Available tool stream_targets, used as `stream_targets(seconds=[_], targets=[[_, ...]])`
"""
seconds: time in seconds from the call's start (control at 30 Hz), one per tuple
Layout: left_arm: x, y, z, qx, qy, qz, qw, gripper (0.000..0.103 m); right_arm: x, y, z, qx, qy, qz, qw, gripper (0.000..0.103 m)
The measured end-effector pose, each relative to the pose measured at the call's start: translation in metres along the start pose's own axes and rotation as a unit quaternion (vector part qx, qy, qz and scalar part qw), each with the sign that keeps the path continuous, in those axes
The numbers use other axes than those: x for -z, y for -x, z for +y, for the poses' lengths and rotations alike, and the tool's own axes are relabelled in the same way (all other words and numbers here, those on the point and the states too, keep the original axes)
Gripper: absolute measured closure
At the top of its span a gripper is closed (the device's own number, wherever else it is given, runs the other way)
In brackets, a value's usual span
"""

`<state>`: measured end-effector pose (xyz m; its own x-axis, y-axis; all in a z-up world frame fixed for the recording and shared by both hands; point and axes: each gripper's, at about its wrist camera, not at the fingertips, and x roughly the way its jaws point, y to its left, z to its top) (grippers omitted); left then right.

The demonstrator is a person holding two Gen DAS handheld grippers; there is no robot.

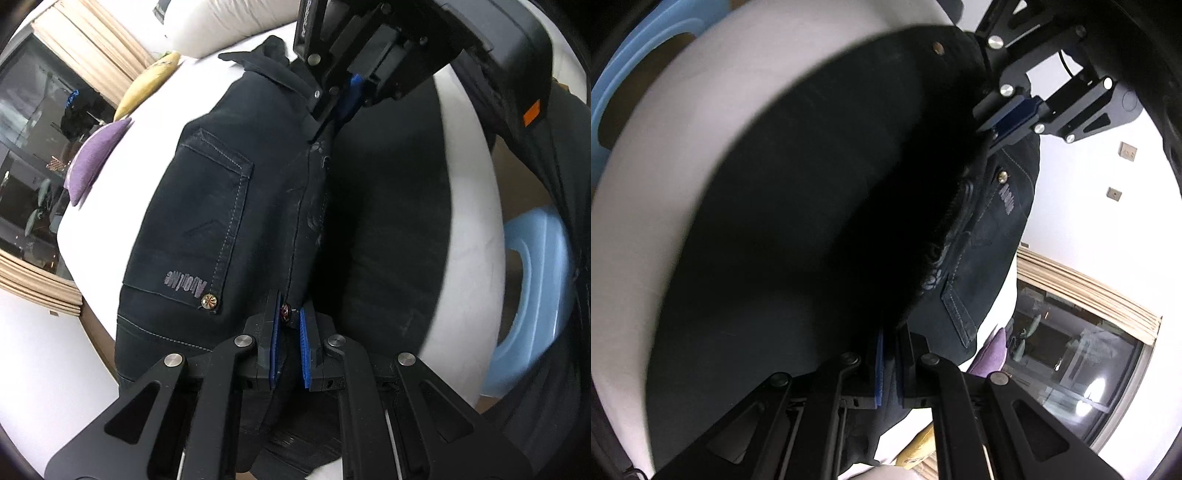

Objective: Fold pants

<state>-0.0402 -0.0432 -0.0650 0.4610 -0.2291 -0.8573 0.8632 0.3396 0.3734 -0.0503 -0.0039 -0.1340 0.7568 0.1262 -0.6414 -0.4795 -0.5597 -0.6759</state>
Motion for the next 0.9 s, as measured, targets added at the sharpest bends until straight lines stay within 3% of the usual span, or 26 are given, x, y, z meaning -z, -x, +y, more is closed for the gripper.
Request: stream_targets(seconds=[0.23,0.6,0.7,0.9], targets=[[0.016,-0.002,-0.022,0.018,-0.032,0.007,0.9993,0.095,-0.003,-0.007,0.004,-0.013,0.02,-0.007,1.0,0.098],[0.016,-0.005,-0.016,0.039,-0.065,0.012,0.997,0.095,0.008,-0.02,-0.012,-0.029,0.025,-0.003,0.999,0.097],[0.013,-0.013,-0.014,0.038,-0.065,0.015,0.997,0.095,0.0,-0.01,0.005,-0.037,0.015,-0.001,0.999,0.097],[0.018,-0.011,-0.02,0.036,-0.05,0.01,0.9981,0.095,0.004,-0.016,-0.012,-0.04,-0.007,0.01,0.999,0.097]])
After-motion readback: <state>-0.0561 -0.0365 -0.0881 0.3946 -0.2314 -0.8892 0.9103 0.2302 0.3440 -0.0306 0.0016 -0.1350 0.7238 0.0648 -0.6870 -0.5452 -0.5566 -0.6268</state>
